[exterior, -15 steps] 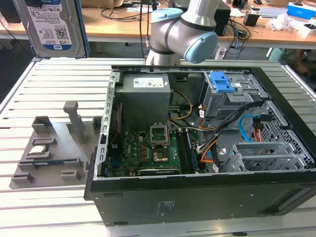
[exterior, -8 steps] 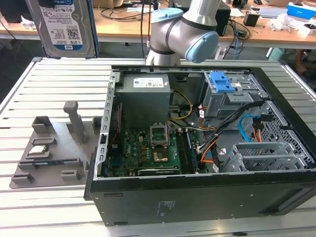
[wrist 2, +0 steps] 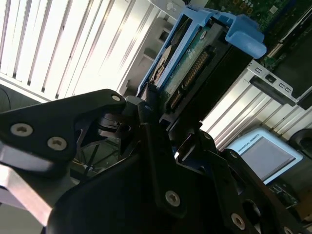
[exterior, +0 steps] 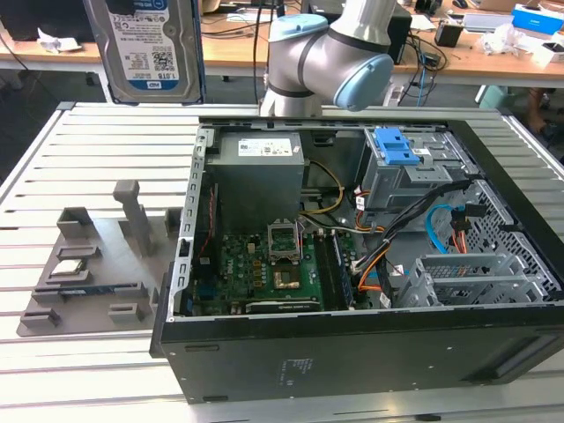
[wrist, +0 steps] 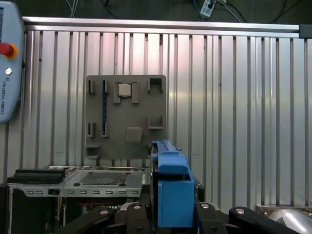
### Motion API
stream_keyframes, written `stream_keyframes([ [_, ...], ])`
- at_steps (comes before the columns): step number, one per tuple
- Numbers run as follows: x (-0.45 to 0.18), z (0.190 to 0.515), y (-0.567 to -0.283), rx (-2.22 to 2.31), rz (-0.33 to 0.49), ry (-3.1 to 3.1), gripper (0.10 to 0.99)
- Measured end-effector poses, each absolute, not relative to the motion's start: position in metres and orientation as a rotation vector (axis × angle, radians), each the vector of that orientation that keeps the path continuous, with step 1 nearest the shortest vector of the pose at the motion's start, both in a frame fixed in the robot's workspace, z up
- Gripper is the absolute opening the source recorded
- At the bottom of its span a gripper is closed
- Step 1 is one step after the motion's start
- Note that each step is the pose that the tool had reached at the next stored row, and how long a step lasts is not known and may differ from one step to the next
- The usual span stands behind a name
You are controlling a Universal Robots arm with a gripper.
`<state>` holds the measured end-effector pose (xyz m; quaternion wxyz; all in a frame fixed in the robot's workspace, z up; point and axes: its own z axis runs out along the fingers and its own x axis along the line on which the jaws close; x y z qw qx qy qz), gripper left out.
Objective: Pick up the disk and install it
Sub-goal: 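Pick up the disk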
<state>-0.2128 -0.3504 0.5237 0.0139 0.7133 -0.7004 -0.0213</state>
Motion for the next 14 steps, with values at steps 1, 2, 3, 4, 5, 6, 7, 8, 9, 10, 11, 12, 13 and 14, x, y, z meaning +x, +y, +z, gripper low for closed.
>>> stream_keyframes([
  [1, -0.21, 0.524, -0.35, 2.222, -0.067, -2.181, 0.365],
  [2, -0.206, 0.524, -0.35, 2.221, -0.067, -2.181, 0.365],
  [3, -0.203, 0.524, -0.35, 2.221, -0.067, -2.181, 0.365],
  [4, -0.2, 0.524, -0.35, 2.221, -0.067, -2.181, 0.365],
  [5, -0.197, 0.524, -0.35, 2.221, -0.067, -2.181, 0.365],
  [6, -0.193, 0.524, -0.35, 2.221, -0.067, -2.181, 0.365],
  [7, -0.19, 0.524, -0.35, 2.222, -0.067, -2.181, 0.365],
  [8, -0.186, 0.524, -0.35, 2.221, -0.067, -2.181, 0.365],
  [9, -0.184, 0.524, -0.35, 2.221, -0.067, -2.181, 0.365],
  [10, -0.178, 0.524, -0.35, 2.221, -0.067, -2.181, 0.365],
  [11, -0.173, 0.524, -0.35, 2.221, -0.067, -2.181, 0.365],
  [12, -0.171, 0.524, -0.35, 2.221, -0.067, -2.181, 0.365],
  [13, -0.168, 0.524, -0.35, 2.221, -0.067, -2.181, 0.365],
  [14, -0.164, 0.524, -0.35, 2.221, -0.067, -2.181, 0.365],
])
